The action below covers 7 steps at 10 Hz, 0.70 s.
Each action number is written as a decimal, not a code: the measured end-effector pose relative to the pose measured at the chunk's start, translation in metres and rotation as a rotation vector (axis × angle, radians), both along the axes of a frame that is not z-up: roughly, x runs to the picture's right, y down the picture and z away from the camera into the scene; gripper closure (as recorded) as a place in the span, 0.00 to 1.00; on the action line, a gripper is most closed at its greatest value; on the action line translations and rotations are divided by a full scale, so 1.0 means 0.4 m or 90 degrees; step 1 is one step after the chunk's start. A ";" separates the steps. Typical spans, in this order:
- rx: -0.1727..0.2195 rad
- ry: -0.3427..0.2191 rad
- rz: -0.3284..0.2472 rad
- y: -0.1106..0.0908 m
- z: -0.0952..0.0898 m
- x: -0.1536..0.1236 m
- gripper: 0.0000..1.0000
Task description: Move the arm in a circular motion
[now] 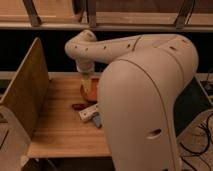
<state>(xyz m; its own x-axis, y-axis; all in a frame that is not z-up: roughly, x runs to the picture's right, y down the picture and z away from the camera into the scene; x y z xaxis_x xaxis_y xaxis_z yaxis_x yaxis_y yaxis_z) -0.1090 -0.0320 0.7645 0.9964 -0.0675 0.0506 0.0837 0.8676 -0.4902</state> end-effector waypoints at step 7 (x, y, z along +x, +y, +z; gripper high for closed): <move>-0.065 0.092 -0.031 0.163 -0.153 0.100 0.20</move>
